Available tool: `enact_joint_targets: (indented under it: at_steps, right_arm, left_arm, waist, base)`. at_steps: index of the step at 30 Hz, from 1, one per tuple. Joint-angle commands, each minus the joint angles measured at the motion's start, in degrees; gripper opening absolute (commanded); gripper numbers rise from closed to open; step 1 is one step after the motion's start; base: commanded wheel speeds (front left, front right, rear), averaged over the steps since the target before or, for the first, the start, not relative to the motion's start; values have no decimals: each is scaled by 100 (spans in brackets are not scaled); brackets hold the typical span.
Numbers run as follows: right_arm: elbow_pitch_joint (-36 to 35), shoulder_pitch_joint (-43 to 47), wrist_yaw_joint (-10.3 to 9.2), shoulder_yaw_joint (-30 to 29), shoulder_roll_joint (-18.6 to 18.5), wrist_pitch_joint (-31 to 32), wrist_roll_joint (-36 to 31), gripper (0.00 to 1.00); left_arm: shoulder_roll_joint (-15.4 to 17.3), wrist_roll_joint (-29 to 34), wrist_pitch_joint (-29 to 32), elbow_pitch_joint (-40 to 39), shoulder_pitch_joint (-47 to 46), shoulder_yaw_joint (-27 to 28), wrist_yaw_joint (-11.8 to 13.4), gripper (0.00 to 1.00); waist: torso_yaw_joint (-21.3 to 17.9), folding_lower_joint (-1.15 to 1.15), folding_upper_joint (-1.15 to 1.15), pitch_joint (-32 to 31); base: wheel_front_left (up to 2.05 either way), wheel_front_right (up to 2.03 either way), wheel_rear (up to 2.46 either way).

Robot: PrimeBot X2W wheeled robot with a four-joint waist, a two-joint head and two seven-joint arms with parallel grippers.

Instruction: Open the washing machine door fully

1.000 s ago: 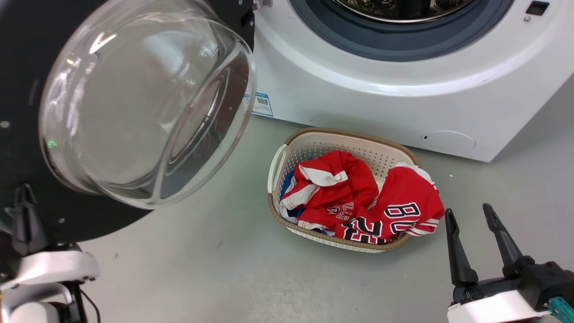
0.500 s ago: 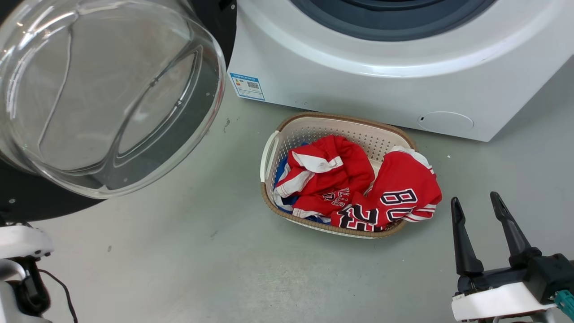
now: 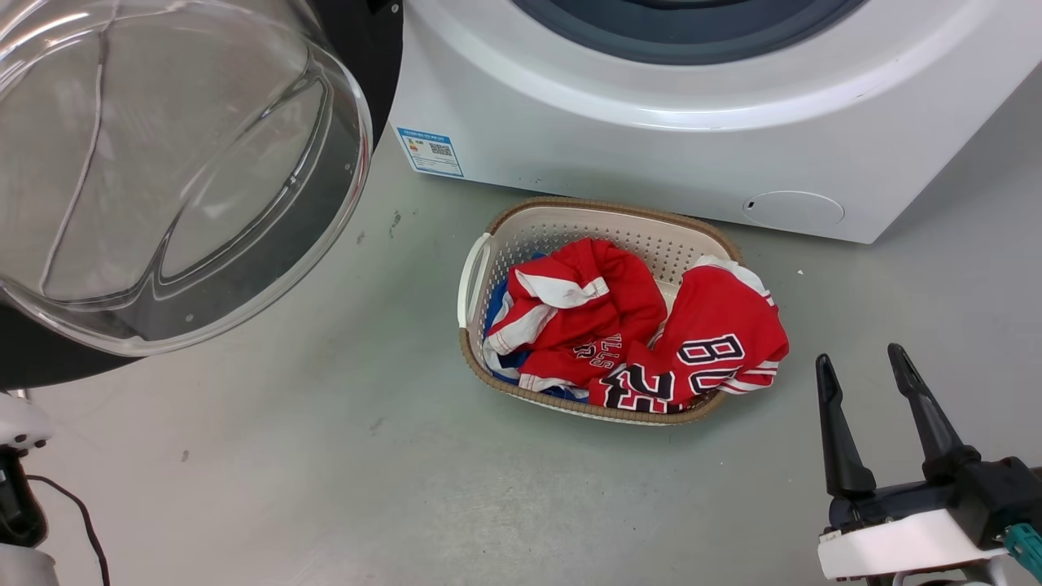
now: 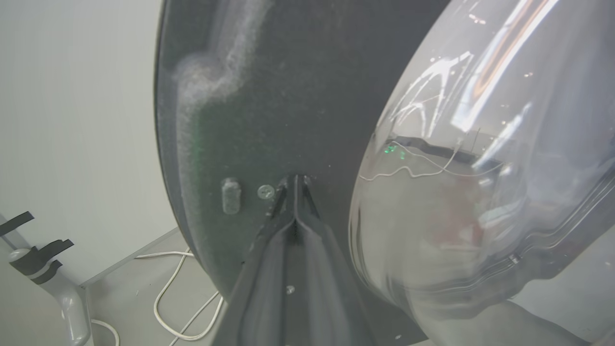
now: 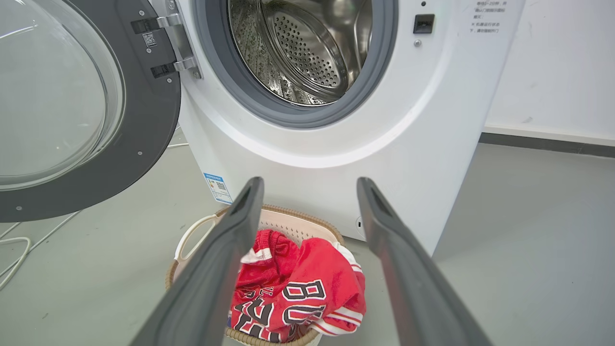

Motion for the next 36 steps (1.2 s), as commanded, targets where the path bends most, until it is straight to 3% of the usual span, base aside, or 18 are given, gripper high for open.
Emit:
enact_joint_targets:
  at_steps: [1,14,29,30,31,32,36]
  right_arm:
    - [1,-99,-1,9,12,-12,-17,100]
    - [108,48,-1,13,13,-12,114,100]
    - [189,417,-1,46,13,-12,441,100]
    - [192,449,-1,35,13,-12,453,100]
    - [188,481,-1,25,13,-12,462,100]
    - [186,513,-1,26,13,-12,471,100]
    - [172,601,-1,1,13,-12,487,100]
  left_arm:
    - [63,54,14,44,-140,72,-42,0]
    - [-114,491,14,-82,121,125,-301,0]
    - [-744,909,14,-1470,1377,-293,-449,0]
    - [-803,909,14,-1536,1481,-350,-459,8]
    - [-836,919,14,-1631,1558,-409,-464,48]
    - [-846,951,13,-1742,1633,-482,-474,100]
    - [-1033,1033,14,-2092,1969,-752,-476,100]
  waist:
    - [-13,-1,0,-1]
    - [-59,-1,0,-386]
    - [-134,-1,0,-1402]
    - [-136,-1,0,-1462]
    - [-140,-1,0,-1510]
    - [-150,-1,0,-1554]
    - [-177,-1,0,-1692]
  base:
    - [0,0,0]
    - [0,0,0]
    - [0,0,0]
    - [0,0,0]
    - [0,0,0]
    - [0,0,0]
    - [0,0,0]
